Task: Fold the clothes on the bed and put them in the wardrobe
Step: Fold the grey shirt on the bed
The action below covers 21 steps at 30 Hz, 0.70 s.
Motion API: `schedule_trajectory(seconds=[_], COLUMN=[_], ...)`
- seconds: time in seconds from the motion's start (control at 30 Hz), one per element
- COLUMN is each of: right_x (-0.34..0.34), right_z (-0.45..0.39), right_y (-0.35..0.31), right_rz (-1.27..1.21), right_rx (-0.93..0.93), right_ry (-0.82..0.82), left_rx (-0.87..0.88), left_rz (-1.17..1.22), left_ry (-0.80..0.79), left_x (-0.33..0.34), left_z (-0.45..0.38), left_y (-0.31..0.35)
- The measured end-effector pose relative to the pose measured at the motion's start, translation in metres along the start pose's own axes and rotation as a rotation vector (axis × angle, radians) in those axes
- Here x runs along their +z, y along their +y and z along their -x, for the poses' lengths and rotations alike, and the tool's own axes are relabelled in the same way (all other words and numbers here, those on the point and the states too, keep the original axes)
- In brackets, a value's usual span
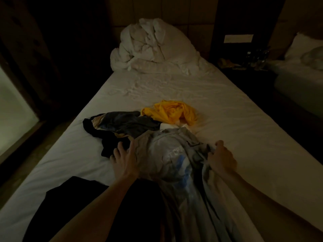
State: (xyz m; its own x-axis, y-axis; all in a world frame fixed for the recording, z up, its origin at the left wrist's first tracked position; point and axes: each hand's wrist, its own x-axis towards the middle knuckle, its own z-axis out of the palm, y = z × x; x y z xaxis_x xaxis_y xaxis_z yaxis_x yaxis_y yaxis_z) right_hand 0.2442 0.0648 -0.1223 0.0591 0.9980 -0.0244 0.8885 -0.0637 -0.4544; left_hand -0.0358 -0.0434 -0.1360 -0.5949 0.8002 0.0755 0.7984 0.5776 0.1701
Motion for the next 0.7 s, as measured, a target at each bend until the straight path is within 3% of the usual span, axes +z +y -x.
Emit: schedule_trajectory(seconds=[0.1, 0.17, 0.27, 0.4, 0.53, 0.7], right_x=[-0.006, -0.007, 0.005, 0.032, 0.055, 0.049], right_z=[-0.005, -0.012, -0.038, -0.082, -0.107, -0.101], right_y=[-0.011, -0.026, -0.056, -0.086, -0.089, -0.092], right_rz=[0.062, 0.006, -0.093, -0.222, -0.119, -0.025], right_rx=[-0.087, -0.265, -0.456, -0.401, -0.313, -0.308], right_ry=[0.070, 0.093, -0.059, -0.211, -0.364, -0.195], left_rx=[0.155, 0.169, 0.097, 0.074, 0.033, 0.088], left_rz=[-0.032, 0.074, 0.178, 0.156, 0.178, 0.278], left_ry=[-0.010, -0.024, -0.071, -0.032, -0.098, -0.010], left_x=[-0.004, -0.002, 0.006, 0.012, 0.019, 0.013], left_z=[-0.012, -0.027, -0.055, -0.080, -0.096, -0.087], left_y=[0.018, 0.028, 0.033, 0.035, 0.040, 0.036])
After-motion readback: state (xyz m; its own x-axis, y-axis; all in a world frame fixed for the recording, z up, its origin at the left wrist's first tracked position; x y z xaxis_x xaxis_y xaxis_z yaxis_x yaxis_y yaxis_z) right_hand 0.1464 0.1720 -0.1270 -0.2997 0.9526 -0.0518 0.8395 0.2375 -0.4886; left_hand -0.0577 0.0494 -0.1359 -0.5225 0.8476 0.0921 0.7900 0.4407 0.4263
